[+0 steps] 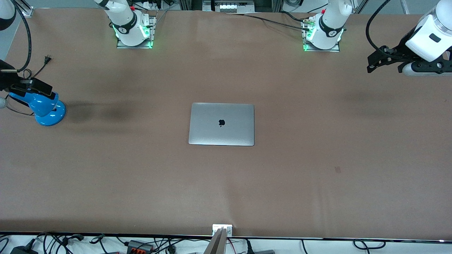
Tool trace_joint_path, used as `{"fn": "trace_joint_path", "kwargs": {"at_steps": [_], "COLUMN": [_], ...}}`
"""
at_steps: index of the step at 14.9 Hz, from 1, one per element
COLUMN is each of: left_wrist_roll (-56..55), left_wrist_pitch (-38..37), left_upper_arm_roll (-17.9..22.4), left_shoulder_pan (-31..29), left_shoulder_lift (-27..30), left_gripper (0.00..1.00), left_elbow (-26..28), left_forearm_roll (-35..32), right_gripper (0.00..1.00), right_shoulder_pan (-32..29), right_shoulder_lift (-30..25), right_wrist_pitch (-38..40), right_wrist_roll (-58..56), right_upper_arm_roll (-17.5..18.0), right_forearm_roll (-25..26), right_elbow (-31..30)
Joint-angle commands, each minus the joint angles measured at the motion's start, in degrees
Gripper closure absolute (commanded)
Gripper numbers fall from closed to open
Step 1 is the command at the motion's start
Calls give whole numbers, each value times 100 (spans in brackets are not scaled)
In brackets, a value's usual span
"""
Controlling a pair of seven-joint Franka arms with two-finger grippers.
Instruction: Close laptop with both arms from behind
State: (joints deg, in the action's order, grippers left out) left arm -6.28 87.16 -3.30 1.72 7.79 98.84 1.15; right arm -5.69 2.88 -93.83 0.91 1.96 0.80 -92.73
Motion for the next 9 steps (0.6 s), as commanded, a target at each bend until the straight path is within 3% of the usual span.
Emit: {"fn": "trace_joint_path", "kwargs": {"at_steps": [1, 9], "left_wrist_roll": [30, 39], "left_wrist_pitch": [-7, -68], "left_upper_arm_roll": [-285, -276], "left_shoulder_pan": [-295, -409], "left_shoulder_lift": [12, 21], "left_gripper": [0, 0], "left_elbow": [-49, -58], "left_forearm_roll": [60, 69], "right_gripper": [0, 0], "right_shoulder_pan": [-37, 7], "right_shoulder_lift": [-42, -51], "right_wrist_pitch": [102, 137], "right_wrist_roll": [-100, -170], "right_upper_arm_roll": [-37, -12], "right_forearm_roll": [-298, -290], "right_elbow": [18, 27]}}
